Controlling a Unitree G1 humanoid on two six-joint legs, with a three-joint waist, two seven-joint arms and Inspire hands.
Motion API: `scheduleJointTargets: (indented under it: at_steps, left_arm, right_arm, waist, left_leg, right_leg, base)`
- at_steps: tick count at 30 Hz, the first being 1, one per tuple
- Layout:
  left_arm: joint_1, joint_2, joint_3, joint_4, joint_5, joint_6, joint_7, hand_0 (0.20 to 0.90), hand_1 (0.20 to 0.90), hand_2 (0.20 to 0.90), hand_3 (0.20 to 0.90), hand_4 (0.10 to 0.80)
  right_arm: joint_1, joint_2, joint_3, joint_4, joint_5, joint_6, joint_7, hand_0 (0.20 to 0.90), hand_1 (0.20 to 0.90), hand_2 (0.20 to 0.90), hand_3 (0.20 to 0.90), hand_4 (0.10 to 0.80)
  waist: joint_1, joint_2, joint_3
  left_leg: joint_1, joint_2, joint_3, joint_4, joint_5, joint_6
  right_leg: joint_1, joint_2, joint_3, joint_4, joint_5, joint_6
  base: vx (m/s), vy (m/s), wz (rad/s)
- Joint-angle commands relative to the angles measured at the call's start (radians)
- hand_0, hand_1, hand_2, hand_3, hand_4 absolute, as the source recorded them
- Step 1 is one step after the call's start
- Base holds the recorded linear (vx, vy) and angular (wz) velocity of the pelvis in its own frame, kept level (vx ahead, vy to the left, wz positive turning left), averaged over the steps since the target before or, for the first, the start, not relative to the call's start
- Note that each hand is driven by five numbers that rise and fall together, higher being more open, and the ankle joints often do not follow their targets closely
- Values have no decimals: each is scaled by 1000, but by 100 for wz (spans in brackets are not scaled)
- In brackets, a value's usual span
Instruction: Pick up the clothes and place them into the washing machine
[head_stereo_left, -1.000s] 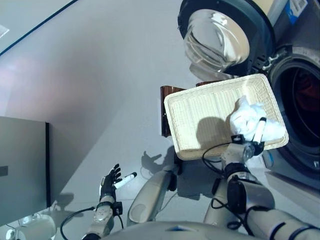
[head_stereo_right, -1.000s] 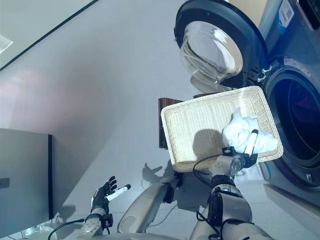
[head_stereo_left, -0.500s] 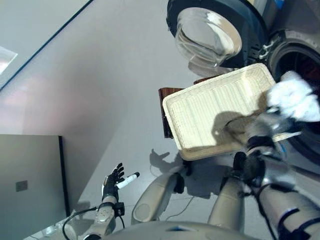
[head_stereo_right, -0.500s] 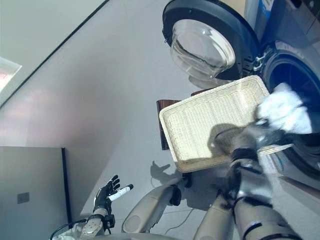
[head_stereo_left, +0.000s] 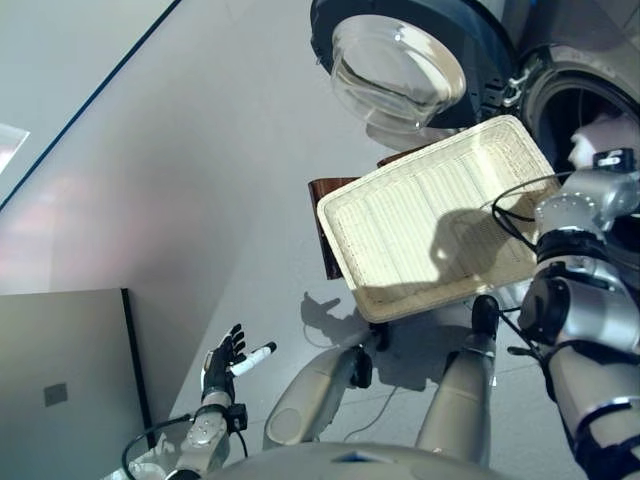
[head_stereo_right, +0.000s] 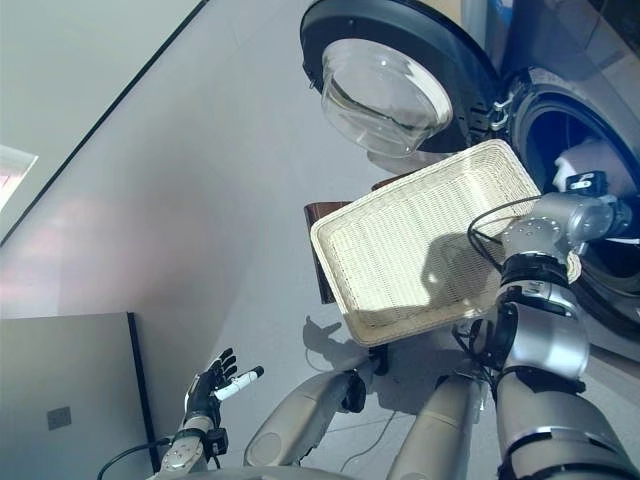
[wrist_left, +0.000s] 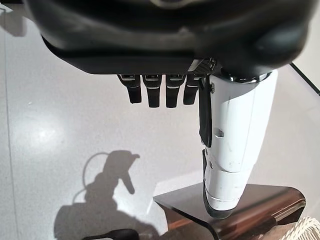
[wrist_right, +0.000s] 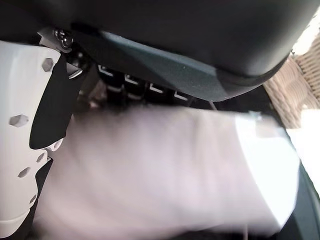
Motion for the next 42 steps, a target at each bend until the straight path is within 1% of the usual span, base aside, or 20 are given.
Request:
scheduleJointTargets:
  at_steps: [1, 7, 21, 23, 24, 25, 26, 28, 30, 31, 35, 39, 42]
  left_arm:
    - [3, 18, 23, 38, -54, -38, 37, 900, 900, 900, 900, 800]
    - [8, 10, 31, 50, -51, -36, 30, 900, 900, 900, 900, 800]
    - [16, 12, 43, 67, -41, -38, 31, 900, 900, 900, 900, 800]
    - [18, 11, 42, 67, -38, -35, 29, 900, 900, 900, 900, 800]
    - [18, 12, 43, 71, -30, -32, 31, 900, 900, 900, 900, 800]
    - [8, 22, 54, 86, -7, -25, 37, 900, 900, 900, 900, 800]
    - [7, 20, 55, 87, -6, -25, 38, 900, 900, 900, 900, 800]
    - [4, 27, 65, 83, 11, -19, 42, 900, 900, 900, 900, 800]
    - [12, 34, 74, 72, 16, -22, 43, 900, 900, 900, 900, 800]
    - [16, 37, 77, 58, 13, -23, 42, 900, 900, 900, 900, 800]
    - [19, 42, 82, 23, -15, -26, 34, 900, 900, 900, 900, 800]
    - [12, 44, 88, 4, -42, -28, 27, 900, 900, 900, 900, 800]
    - [17, 41, 77, -15, -60, -29, 13, 900, 900, 900, 900, 800]
  right_arm:
    - [64, -21, 96, -24, -28, -40, 85, 900, 900, 900, 900, 800]
    - [122, 37, 97, 13, -27, -12, 113, 900, 900, 900, 900, 800]
    - [174, 75, 99, 5, -23, -1, 133, 900, 900, 900, 900, 800]
    - [171, 58, 113, 66, -41, 27, 131, 900, 900, 900, 900, 800]
    - [166, 38, 131, 118, -71, 58, 122, 900, 900, 900, 900, 800]
    - [151, 0, 170, 211, -122, 121, 101, 900, 900, 900, 900, 800]
    - [147, -2, 172, 214, -120, 122, 103, 900, 900, 900, 900, 800]
    - [127, -23, 205, 290, -152, 163, 104, 900, 900, 900, 900, 800]
    - [108, -21, 241, 309, -169, 184, 115, 900, 900, 900, 900, 800]
    - [103, 0, 256, 287, -154, 185, 131, 900, 900, 900, 900, 800]
    - [91, 20, 267, 257, -131, 176, 139, 900, 900, 900, 900, 800]
    - [100, 58, 237, 167, -39, 126, 172, 900, 900, 900, 900, 800]
    - [113, 89, 201, 79, 32, 71, 196, 900, 900, 900, 900, 800]
  waist:
    - [3, 11, -71]
    - [2, 5, -76]
    - [1, -9, -82]
    - [2, -12, -84]
    - [3, -14, -85]
    - [6, -20, -88]
    - [5, -19, -87]
    - [10, -21, -89]
    - [16, -21, -89]
    - [18, -21, -84]
    - [18, -26, -55]
    - [7, -42, -5]
    - [-1, -48, 12]
  left_leg:
    - [-79, 33, -45, 26, -16, -101]
    - [-80, 32, -45, 23, -13, -102]
    - [-83, 29, -50, 19, -6, -102]
    - [-81, 29, -50, 16, -6, -102]
    - [-81, 30, -48, 15, -4, -103]
    - [-81, 33, -47, 15, -3, -104]
    - [-82, 33, -47, 15, -3, -105]
    - [-83, 34, -46, 15, -2, -105]
    - [-84, 36, -47, 15, 0, -106]
    - [-88, 39, -46, 17, 1, -106]
    - [-110, 45, -42, 55, -4, -108]
    - [-166, 52, -44, 164, -37, -110]
    - [-202, 58, -50, 223, -58, -111]
  right_leg:
    - [51, 35, -35, 11, -55, -76]
    - [56, 34, -40, 5, -53, -78]
    - [60, 31, -41, -2, -45, -81]
    - [62, 32, -40, -5, -44, -82]
    - [61, 32, -39, -6, -41, -82]
    - [60, 33, -39, -9, -39, -84]
    - [60, 33, -39, -9, -39, -85]
    - [58, 35, -42, -9, -37, -86]
    - [57, 35, -42, -10, -36, -87]
    - [54, 39, -42, -11, -37, -87]
    - [37, 49, -46, 19, -52, -92]
    - [5, 63, -52, 117, -96, -107]
    - [-28, 64, -62, 181, -125, -114]
  base:
    - [-7, 0, -4]
    - [-3, 0, -2]
    - [0, 0, 0]
    - [0, 0, 0]
    - [0, 0, 0]
    - [0, 0, 0]
    - [0, 0, 0]
    - [0, 0, 0]
    - [0, 0, 0]
    - [0, 0, 0]
    - [-29, -24, 0]
    - [-53, -92, 3]
    - [-7, -75, 8]
